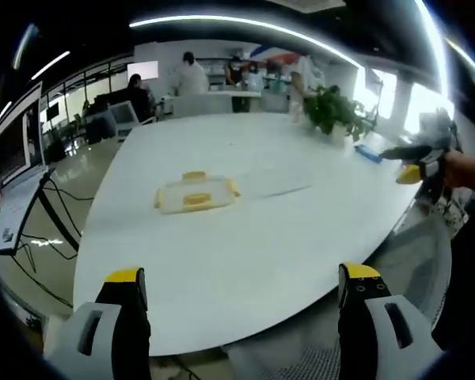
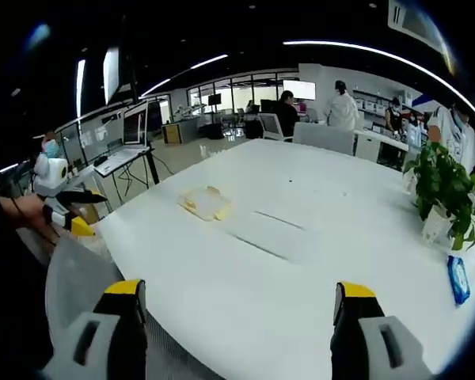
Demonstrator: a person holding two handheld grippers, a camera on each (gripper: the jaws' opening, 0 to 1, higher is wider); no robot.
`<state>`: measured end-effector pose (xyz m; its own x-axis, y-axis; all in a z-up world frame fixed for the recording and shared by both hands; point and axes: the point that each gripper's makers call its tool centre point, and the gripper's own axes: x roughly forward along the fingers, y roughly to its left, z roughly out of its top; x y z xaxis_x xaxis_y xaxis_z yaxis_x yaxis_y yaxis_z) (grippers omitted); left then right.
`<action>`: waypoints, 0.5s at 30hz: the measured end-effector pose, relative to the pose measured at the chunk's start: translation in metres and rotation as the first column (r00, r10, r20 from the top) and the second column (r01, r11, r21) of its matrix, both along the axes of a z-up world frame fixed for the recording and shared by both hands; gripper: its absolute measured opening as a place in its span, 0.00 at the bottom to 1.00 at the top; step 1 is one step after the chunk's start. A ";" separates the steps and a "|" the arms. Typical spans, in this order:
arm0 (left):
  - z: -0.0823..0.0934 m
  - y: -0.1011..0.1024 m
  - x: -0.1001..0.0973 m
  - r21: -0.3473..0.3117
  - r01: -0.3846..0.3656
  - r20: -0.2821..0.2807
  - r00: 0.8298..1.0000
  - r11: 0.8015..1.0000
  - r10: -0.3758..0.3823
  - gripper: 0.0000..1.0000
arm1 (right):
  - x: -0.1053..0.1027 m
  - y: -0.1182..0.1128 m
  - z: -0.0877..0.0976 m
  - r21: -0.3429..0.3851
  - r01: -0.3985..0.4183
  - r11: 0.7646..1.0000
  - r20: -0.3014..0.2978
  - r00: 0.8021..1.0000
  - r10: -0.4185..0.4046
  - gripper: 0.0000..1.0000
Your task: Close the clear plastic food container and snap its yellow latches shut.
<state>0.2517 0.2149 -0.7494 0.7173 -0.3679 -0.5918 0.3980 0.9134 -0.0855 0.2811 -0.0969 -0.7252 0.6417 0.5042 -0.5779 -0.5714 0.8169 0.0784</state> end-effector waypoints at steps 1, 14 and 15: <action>-0.001 0.000 0.000 0.000 0.003 -0.010 1.000 1.000 -0.003 0.99 | 0.001 0.000 0.002 -0.003 0.001 1.000 0.000 1.000 -0.001 1.00; 0.018 0.000 0.000 0.000 0.042 -0.040 0.998 0.999 -0.042 0.99 | 0.009 0.015 0.023 -0.001 -0.007 1.000 0.002 1.000 0.007 1.00; 0.017 0.000 0.003 -0.006 0.037 -0.037 0.999 0.999 -0.037 0.99 | 0.010 0.016 0.021 0.001 -0.005 1.000 0.002 1.000 0.005 1.00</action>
<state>0.2543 0.2150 -0.7324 0.6807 -0.3971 -0.6157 0.4281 0.8975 -0.1056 0.2913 -0.0810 -0.7042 0.6405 0.5077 -0.5762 -0.5753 0.8142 0.0780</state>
